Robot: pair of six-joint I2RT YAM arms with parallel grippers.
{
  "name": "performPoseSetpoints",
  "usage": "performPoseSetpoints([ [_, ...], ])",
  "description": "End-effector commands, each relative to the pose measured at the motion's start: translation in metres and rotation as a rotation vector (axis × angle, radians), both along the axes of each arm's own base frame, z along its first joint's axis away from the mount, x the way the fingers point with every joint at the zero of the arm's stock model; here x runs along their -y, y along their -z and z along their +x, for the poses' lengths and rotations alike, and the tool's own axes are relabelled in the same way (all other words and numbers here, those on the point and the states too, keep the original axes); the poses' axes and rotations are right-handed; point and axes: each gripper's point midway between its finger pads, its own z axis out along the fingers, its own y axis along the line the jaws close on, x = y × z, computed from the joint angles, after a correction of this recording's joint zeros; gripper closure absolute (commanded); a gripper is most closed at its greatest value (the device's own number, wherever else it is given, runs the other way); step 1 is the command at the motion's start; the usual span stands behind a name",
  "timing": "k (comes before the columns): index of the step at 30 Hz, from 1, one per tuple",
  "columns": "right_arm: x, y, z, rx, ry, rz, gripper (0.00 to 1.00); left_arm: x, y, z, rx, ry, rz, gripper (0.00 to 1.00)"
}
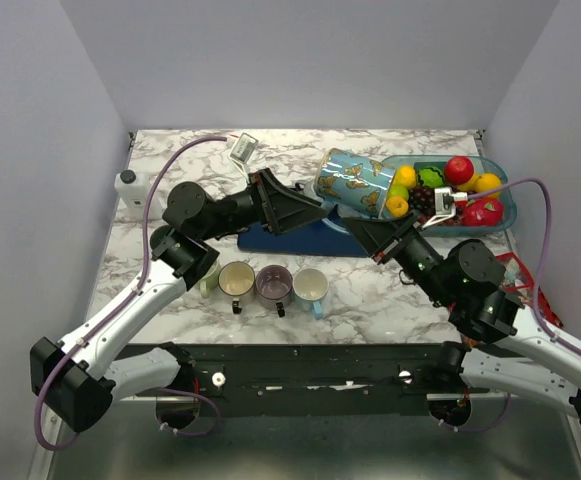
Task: Turn the mug right side up
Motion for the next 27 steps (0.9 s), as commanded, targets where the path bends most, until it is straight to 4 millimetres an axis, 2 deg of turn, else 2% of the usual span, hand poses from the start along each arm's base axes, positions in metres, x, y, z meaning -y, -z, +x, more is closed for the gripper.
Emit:
performPoseSetpoints([
  [1, 0.043, -0.009, 0.014, 0.003, 0.191, -0.051, 0.99, 0.007, 0.018, -0.006, 0.049, 0.079, 0.030, 0.08],
  [2, 0.049, -0.003, 0.016, -0.014, 0.222, -0.078, 0.99, 0.010, 0.033, -0.001, 0.014, 0.082, 0.066, 0.06],
  [3, 0.054, -0.003, 0.017, -0.018, 0.242, -0.094, 0.99, 0.011, 0.040, 0.002, 0.004, 0.071, 0.085, 0.04],
  [4, 0.061, 0.006, 0.017, -0.040, 0.261, -0.139, 0.99, 0.011, 0.046, 0.008, -0.008, 0.044, 0.103, 0.04],
  [5, 0.066, 0.010, 0.017, -0.052, 0.280, -0.162, 0.99, 0.011, 0.060, 0.012, -0.019, 0.022, 0.153, 0.02],
  [6, 0.074, 0.007, 0.017, -0.056, 0.308, -0.182, 0.99, 0.010, 0.066, 0.015, -0.028, 0.005, 0.179, 0.01],
  [7, 0.078, 0.024, 0.016, -0.087, 0.315, -0.269, 0.99, 0.009, 0.073, 0.024, -0.033, -0.048, 0.206, 0.01],
  [8, 0.081, 0.028, 0.016, -0.106, 0.320, -0.319, 0.99, 0.006, 0.083, 0.027, -0.073, -0.074, 0.260, 0.01],
  [9, 0.087, 0.037, 0.016, -0.147, 0.341, -0.367, 0.99, 0.003, 0.089, 0.032, -0.043, -0.111, 0.300, 0.01],
  [10, 0.099, 0.050, 0.010, -0.199, 0.350, -0.467, 0.99, 0.000, 0.094, 0.036, -0.047, -0.137, 0.333, 0.01],
  [14, 0.099, 0.103, 0.006, -0.309, 0.321, -0.698, 0.99, -0.016, 0.115, 0.054, -0.077, -0.274, 0.477, 0.01],
  [16, 0.099, 0.129, -0.001, -0.374, 0.290, -0.768, 1.00, -0.021, 0.120, 0.059, -0.077, -0.303, 0.513, 0.01],
  [17, 0.099, 0.149, -0.003, -0.407, 0.281, -0.810, 1.00, -0.023, 0.124, 0.060, -0.090, -0.313, 0.532, 0.01],
  [19, 0.093, 0.169, -0.006, -0.447, 0.254, -0.823, 1.00, -0.025, 0.128, 0.062, -0.095, -0.330, 0.548, 0.01],
  [20, 0.094, 0.191, -0.008, -0.475, 0.251, -0.858, 0.99, -0.026, 0.130, 0.062, -0.098, -0.332, 0.553, 0.01],
  [24, 0.094, 0.213, -0.008, -0.510, 0.269, -0.844, 1.00, -0.027, 0.139, 0.062, -0.113, -0.332, 0.570, 0.01],
  [27, 0.091, 0.218, -0.005, -0.499, 0.276, -0.821, 1.00, -0.028, 0.142, 0.062, -0.116, -0.333, 0.579, 0.01],
])
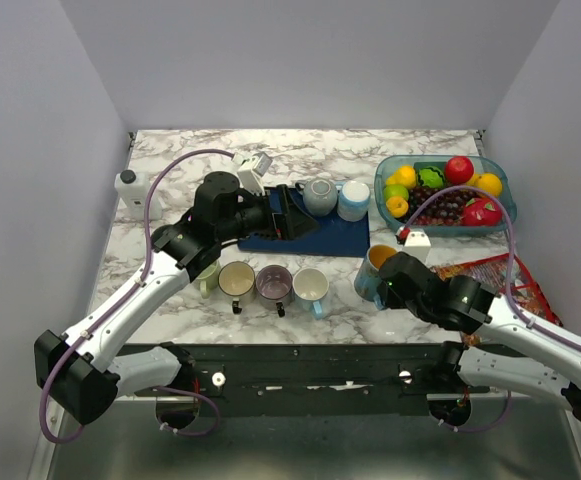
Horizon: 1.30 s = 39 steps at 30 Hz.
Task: Turn the mug right side up
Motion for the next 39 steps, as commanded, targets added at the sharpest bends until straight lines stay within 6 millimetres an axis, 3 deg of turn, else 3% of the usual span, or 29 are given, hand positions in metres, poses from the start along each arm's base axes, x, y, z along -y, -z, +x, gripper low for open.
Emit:
performPoseSetpoints([
  [1, -0.017, -0.019, 0.016, 0.098, 0.053, 0.153, 1.00, -0.008, 0.007, 0.004, 0.011, -0.031, 0.046, 0.01],
  [12, -0.036, 0.018, 0.015, 0.084, 0.050, 0.161, 1.00, -0.015, 0.022, 0.006, -0.002, -0.054, 0.092, 0.01],
  [26, -0.048, 0.039, 0.010, 0.160, -0.052, 0.007, 1.00, -0.019, 0.022, 0.007, 0.006, -0.059, 0.103, 0.01],
  [39, -0.055, 0.053, 0.005, 0.144, -0.091, -0.020, 0.99, -0.021, 0.022, 0.007, 0.005, -0.058, 0.100, 0.01],
])
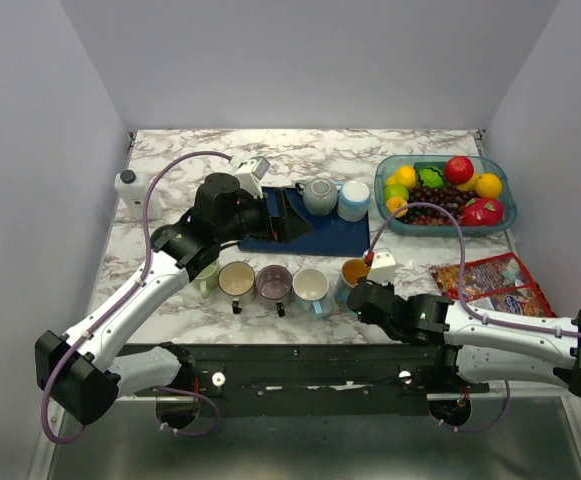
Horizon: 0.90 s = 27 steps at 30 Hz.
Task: Turn the mug right side up
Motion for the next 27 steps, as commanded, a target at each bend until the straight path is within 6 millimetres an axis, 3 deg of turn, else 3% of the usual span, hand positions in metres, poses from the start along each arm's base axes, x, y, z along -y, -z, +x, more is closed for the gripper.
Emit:
performPoseSetpoints([
  [1, -0.014, -0.012, 0.012, 0.075, 0.019, 0.057, 1.00, -0.006, 0.002, -0.001, 0.010, -0.010, 0.015, 0.01],
  [5, -0.017, -0.004, 0.006, 0.040, 0.011, 0.048, 0.99, -0.007, 0.004, -0.001, 0.007, -0.015, 0.019, 0.01],
  [10, -0.014, 0.002, 0.000, -0.020, 0.063, 0.038, 0.72, -0.011, 0.008, 0.004, 0.004, -0.039, 0.041, 0.01],
  [16, -0.018, -0.007, -0.008, -0.056, 0.081, 0.104, 0.46, -0.016, 0.012, 0.015, 0.014, -0.077, 0.092, 0.01],
  [23, -0.008, -0.047, -0.017, -0.062, 0.085, 0.216, 0.19, -0.020, 0.012, 0.044, 0.083, -0.106, 0.219, 0.01],
  [24, -0.006, -0.055, -0.017, -0.052, 0.085, 0.238, 0.04, -0.021, 0.012, 0.049, 0.122, -0.085, 0.256, 0.01],
  [27, 0.002, -0.084, -0.016, -0.004, 0.075, 0.300, 0.00, -0.019, 0.018, 0.065, 0.203, -0.019, 0.369, 0.01],
])
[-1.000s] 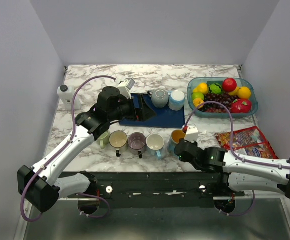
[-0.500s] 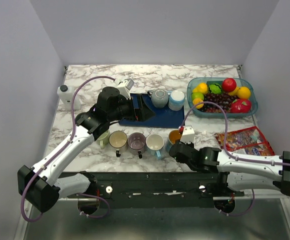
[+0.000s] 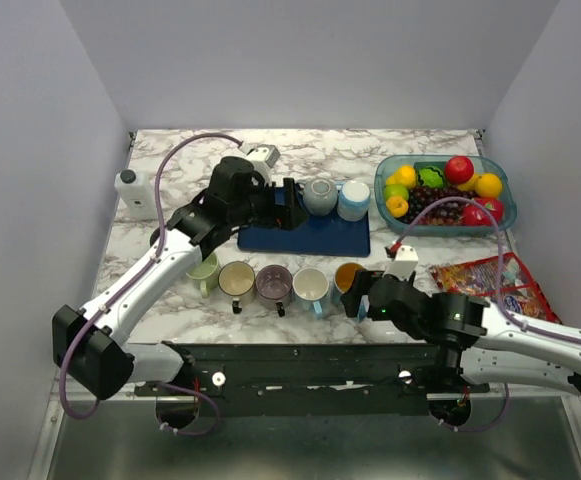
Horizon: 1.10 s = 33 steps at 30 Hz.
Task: Turn the mug right side up
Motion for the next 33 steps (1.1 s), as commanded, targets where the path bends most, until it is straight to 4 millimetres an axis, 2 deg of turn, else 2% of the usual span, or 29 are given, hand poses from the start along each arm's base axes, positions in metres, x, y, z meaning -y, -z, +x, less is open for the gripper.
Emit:
performPoseSetpoints([
  [1, 0.018, -0.041, 0.000, 0.049, 0.032, 0.062, 0.00, -0.006, 0.001, 0.029, 0.155, 0.090, 0.208, 0.01],
  [3, 0.024, -0.055, 0.001, 0.073, 0.048, 0.098, 0.00, 0.001, 0.014, 0.037, 0.169, 0.176, 0.270, 0.01],
  [5, 0.030, -0.072, 0.002, 0.097, 0.065, 0.125, 0.00, 0.010, 0.031, 0.038, 0.200, 0.340, 0.354, 0.01],
  [7, 0.037, -0.078, 0.002, 0.101, 0.079, 0.118, 0.00, 0.013, 0.044, 0.043, 0.233, 0.442, 0.417, 0.01],
  [8, 0.038, -0.084, 0.002, 0.106, 0.085, 0.128, 0.00, 0.015, 0.057, 0.050, 0.206, 0.471, 0.446, 0.01],
  [10, 0.042, -0.087, 0.002, 0.105, 0.091, 0.114, 0.00, 0.019, 0.068, 0.058, 0.194, 0.521, 0.483, 0.01],
  [13, 0.047, -0.094, 0.001, 0.112, 0.093, 0.118, 0.00, 0.023, 0.090, 0.085, 0.179, 0.540, 0.569, 0.02],
  [14, 0.048, -0.096, 0.001, 0.117, 0.091, 0.119, 0.00, 0.027, 0.094, 0.100, 0.196, 0.520, 0.587, 0.02],
  [18, 0.052, -0.099, 0.001, 0.130, 0.089, 0.117, 0.00, 0.034, 0.101, 0.129, 0.296, 0.521, 0.626, 0.01],
  [22, 0.055, -0.095, 0.000, 0.123, 0.095, 0.124, 0.00, 0.037, 0.108, 0.154, 0.315, 0.533, 0.619, 0.01],
  [23, 0.056, -0.093, -0.001, 0.119, 0.098, 0.126, 0.00, 0.044, 0.111, 0.161, 0.313, 0.543, 0.592, 0.01],
  [30, 0.060, -0.085, -0.004, 0.087, 0.129, 0.133, 0.00, 0.052, 0.114, 0.194, 0.291, 0.523, 0.385, 0.01],
  [33, 0.060, -0.083, -0.003, 0.080, 0.145, 0.142, 0.00, 0.047, 0.114, 0.219, 0.253, 0.394, 0.309, 0.02],
])
